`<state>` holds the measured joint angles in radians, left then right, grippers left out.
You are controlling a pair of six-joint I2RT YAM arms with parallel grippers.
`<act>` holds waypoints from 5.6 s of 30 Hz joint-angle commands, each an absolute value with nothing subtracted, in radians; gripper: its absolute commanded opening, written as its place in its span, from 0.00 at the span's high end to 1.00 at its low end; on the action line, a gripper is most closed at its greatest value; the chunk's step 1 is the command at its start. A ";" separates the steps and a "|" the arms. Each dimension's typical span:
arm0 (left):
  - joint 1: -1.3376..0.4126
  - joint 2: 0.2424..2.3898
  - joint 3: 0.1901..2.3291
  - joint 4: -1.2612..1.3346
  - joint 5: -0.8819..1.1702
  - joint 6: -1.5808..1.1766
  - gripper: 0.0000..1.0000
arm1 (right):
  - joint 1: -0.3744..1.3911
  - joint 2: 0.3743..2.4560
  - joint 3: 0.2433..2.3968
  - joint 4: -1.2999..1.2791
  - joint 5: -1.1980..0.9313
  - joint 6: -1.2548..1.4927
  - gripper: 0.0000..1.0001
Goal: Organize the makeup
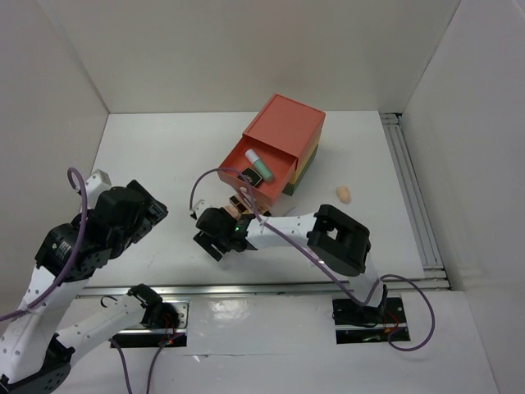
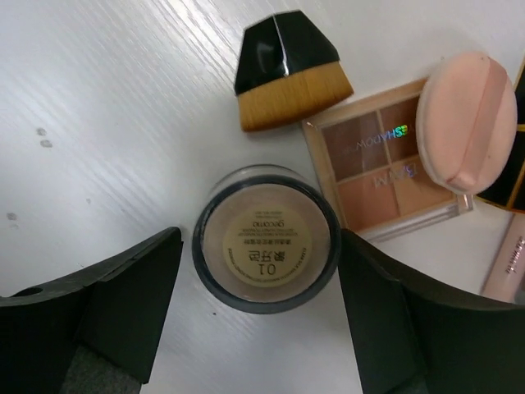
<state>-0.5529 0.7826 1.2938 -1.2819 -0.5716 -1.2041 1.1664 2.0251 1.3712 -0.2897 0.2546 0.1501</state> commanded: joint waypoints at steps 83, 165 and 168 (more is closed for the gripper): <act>-0.672 1.559 0.935 -0.361 -0.250 -0.540 0.00 | 0.759 1.378 1.439 -0.456 0.503 0.212 0.01; -0.790 1.532 1.650 -0.471 -0.284 -0.301 0.39 | 0.653 1.150 1.299 -0.445 0.558 0.239 0.01; -0.765 1.641 1.744 -0.489 -0.259 -0.301 0.39 | 0.644 1.131 1.290 -0.454 0.578 0.239 0.01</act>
<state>-0.7795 1.5703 1.6707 -0.5106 -0.2897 -0.3424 0.6571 1.1782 1.2987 -0.4637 0.5404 0.2276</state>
